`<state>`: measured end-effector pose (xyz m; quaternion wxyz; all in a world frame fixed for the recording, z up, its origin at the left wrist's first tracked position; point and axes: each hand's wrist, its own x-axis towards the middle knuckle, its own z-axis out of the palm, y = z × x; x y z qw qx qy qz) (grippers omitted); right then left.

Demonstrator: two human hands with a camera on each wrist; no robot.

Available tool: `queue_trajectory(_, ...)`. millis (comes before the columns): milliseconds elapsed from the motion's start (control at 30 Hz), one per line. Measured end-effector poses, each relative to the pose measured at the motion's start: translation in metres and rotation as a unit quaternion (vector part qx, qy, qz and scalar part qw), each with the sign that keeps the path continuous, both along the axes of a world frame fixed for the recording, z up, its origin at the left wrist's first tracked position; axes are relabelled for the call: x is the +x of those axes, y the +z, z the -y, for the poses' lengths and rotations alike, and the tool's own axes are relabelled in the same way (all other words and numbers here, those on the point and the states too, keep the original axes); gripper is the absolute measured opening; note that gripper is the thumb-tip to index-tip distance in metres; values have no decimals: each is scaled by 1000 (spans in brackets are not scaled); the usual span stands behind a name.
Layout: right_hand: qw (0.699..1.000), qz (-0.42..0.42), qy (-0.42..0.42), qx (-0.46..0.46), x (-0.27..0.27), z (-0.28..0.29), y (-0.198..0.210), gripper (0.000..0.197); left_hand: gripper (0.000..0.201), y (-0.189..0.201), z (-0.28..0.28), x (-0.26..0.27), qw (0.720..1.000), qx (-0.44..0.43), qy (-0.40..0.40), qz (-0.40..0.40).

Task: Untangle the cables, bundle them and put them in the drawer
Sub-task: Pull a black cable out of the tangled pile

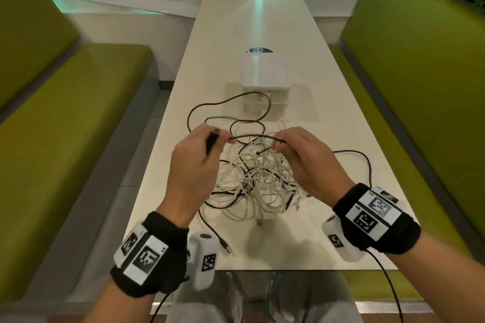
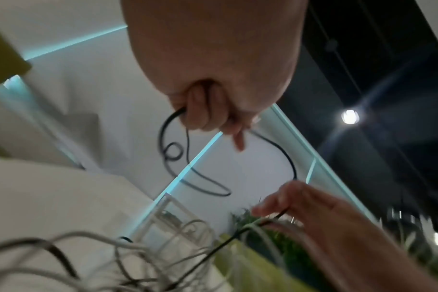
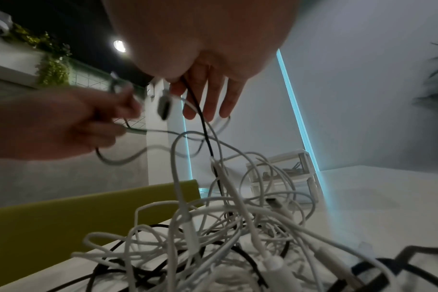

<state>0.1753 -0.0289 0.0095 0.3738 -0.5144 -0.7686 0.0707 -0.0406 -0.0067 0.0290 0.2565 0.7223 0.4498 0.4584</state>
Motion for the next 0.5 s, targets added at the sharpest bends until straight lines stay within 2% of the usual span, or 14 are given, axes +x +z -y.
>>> queue_trajectory(67, 1000, 16, 12, 23, 1, 2, -1, 28, 20, -10, -2, -3, 996, -2, 32, -83)
queue_trajectory(167, 996, 61, 36, 54, -3, 3, -1, 30, 29, -8, 6, 8, 997, 32, -19, -75)
queue_trajectory(233, 995, 78, 42, 53, -7, 2, -3, 32, 39, -3, 13, 22, 985, 43, -64, -153)
queue_trajectory(300, 995, 80, 39, 47, -8, 1, -5, 27, 46, -3, 15, 33, 966, 30, -66, -249)
queue_trajectory(333, 995, 81, 39, 45, -7, 0, -5, 23, 47, -3, 14, 36, 961, 37, -58, -266)
queue_trajectory(400, 994, 87, 46, 43, -4, -1, -6, 21, 43, -3, 12, 36, 967, 88, -42, -237)
queue_trajectory(500, 996, 80, 24, 20, 0, -4, -4, 31, 35, 9, 14, 31, 981, 149, -32, -120)
